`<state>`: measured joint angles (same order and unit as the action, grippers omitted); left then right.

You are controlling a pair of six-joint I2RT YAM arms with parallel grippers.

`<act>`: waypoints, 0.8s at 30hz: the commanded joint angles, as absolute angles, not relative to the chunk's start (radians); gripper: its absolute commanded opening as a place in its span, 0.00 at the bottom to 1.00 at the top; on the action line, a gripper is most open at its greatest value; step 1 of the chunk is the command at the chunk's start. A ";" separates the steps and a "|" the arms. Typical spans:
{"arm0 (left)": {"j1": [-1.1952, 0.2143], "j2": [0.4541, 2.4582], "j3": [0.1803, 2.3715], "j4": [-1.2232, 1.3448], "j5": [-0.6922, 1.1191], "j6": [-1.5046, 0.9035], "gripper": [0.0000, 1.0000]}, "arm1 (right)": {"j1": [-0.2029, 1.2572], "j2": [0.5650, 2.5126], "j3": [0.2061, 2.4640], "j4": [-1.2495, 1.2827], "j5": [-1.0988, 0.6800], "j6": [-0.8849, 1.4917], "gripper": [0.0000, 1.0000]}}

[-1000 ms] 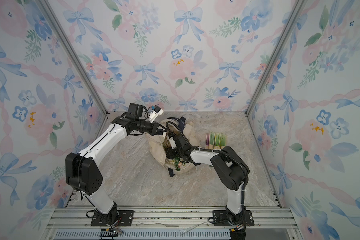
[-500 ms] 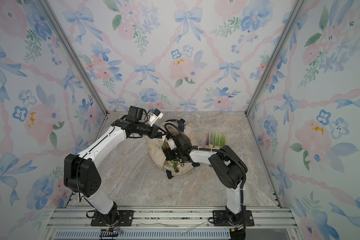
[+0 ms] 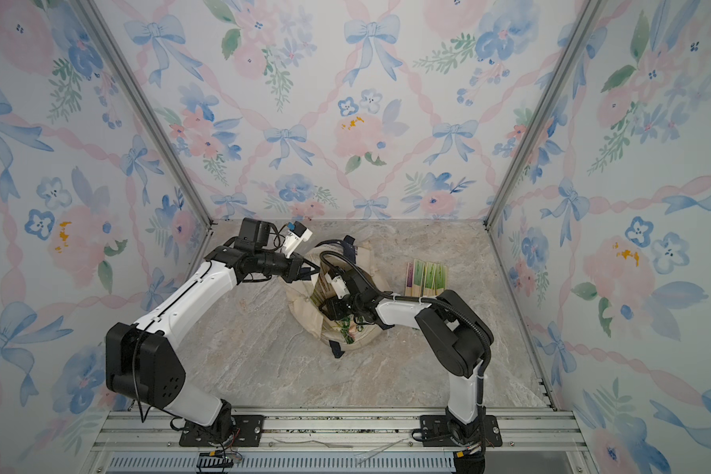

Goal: Take out the folding fans from the tote bags
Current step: Pick up the folding fan from the canvas bag.

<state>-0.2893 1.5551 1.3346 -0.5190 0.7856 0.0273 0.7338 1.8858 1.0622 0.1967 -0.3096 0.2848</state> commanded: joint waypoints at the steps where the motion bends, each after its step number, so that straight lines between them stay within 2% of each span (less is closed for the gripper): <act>1: -0.276 1.544 1.341 -0.482 0.810 0.057 0.00 | 0.760 1.833 1.050 0.206 -0.262 0.267 0.58; 10: -0.290 1.654 1.472 -0.463 0.795 0.134 0.00 | 0.775 1.839 1.065 0.189 -0.233 0.251 0.58; 20: -0.358 1.830 1.749 -0.460 0.757 0.276 0.00 | 0.753 1.832 1.128 0.148 -0.146 0.219 0.58; 24: -0.372 1.839 1.749 -0.462 0.770 0.281 0.00 | 0.734 1.851 1.161 0.134 -0.135 0.243 0.58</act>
<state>-0.3637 1.8439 1.7245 -0.5133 0.7406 0.2291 0.7498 1.8503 1.1175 0.1532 -0.1658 0.2390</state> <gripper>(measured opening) 0.057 0.580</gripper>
